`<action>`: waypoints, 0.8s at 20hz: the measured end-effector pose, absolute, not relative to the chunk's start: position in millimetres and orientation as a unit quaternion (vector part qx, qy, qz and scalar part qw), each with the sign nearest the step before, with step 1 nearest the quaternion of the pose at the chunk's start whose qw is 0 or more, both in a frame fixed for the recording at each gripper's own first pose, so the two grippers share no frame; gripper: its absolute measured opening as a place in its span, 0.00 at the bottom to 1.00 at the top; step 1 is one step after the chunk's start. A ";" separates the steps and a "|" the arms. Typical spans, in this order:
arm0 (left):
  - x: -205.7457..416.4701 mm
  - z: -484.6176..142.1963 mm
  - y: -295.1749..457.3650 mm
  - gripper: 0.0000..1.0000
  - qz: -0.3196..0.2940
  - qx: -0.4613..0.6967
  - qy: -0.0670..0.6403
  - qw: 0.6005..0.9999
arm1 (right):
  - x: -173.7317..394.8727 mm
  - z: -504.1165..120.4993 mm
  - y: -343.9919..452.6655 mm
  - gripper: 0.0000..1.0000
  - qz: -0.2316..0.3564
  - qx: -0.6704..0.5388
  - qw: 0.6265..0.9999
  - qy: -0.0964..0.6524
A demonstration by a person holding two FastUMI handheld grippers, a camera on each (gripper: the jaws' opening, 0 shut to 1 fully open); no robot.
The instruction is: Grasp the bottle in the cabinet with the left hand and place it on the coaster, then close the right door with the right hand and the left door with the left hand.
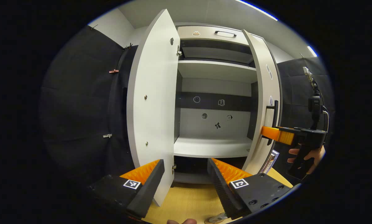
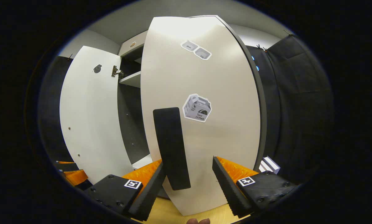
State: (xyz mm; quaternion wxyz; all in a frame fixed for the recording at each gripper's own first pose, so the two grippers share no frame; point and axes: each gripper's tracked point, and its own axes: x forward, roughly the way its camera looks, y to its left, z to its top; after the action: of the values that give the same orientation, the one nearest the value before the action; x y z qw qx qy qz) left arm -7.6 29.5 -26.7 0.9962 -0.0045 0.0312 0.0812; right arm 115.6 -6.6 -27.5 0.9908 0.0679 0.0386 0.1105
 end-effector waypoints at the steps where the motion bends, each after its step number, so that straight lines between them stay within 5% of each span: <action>1: -8.3 -26.1 30.3 0.89 0.082 -0.006 0.031 0.996 | 119.5 -27.2 -4.7 0.96 0.111 0.066 0.991 0.037; 16: -42.4 -16.0 71.0 0.89 0.073 0.018 0.018 0.997 | 94.9 -20.1 -13.2 0.98 0.071 0.050 0.996 0.027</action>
State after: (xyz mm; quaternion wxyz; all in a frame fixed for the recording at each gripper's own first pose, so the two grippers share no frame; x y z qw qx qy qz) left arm -42.4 71.0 -16.0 0.9970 0.0177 0.0180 0.0727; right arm 94.9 -13.2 -20.1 0.9958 0.0503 0.0275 0.0710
